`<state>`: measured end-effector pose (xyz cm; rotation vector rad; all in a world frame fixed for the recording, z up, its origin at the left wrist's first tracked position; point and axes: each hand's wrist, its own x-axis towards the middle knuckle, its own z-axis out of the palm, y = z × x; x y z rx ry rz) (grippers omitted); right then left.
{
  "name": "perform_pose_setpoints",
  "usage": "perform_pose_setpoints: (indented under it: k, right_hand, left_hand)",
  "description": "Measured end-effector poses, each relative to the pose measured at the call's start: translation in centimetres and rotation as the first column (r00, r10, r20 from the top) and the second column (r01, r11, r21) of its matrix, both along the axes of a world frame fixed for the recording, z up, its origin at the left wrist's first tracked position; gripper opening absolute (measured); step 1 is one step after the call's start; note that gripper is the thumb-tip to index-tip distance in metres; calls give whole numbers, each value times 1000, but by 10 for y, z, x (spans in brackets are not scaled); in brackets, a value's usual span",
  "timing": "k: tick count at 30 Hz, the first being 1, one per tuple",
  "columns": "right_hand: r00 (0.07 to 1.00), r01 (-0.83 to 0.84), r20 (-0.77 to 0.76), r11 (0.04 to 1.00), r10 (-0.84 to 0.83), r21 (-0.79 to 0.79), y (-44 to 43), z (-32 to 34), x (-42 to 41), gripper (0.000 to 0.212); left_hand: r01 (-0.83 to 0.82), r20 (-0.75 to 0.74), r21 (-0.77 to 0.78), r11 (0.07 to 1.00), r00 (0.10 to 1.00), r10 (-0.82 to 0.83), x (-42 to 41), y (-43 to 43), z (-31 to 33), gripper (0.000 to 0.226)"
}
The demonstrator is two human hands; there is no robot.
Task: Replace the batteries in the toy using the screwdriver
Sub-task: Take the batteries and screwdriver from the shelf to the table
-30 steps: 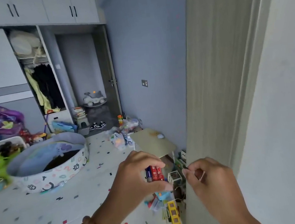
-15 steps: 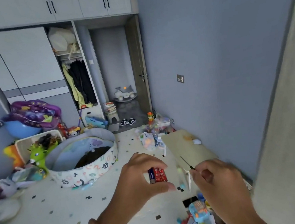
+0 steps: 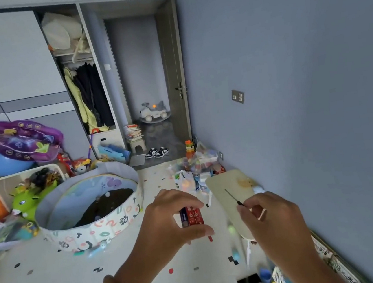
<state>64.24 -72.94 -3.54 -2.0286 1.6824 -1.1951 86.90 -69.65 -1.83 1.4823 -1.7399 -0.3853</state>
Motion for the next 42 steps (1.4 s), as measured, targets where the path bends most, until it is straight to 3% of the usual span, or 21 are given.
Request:
perform_pose_setpoints:
  k: [15,29,35,42]
  right_hand:
    - [981,193,4,977,-194,87,-256,-9,139,11]
    - [930,355,52,926,-364,124,-532,-45,130,15]
    - [858,492,70,853,-509,174,-608,-62,99,14]
    - [653,731,71,653,-754,198,-658,-94,67,10]
  left_hand:
    - [220,52,-17,975,974,-219,127,-301,-6,49]
    - [416,132,0,909,901,-412,107,-612,-24,50]
    - [571,171,9,821,808,-564,64,-723,-35,46]
    - [820,161,-37,572,570,-806,2,-838,-73,46]
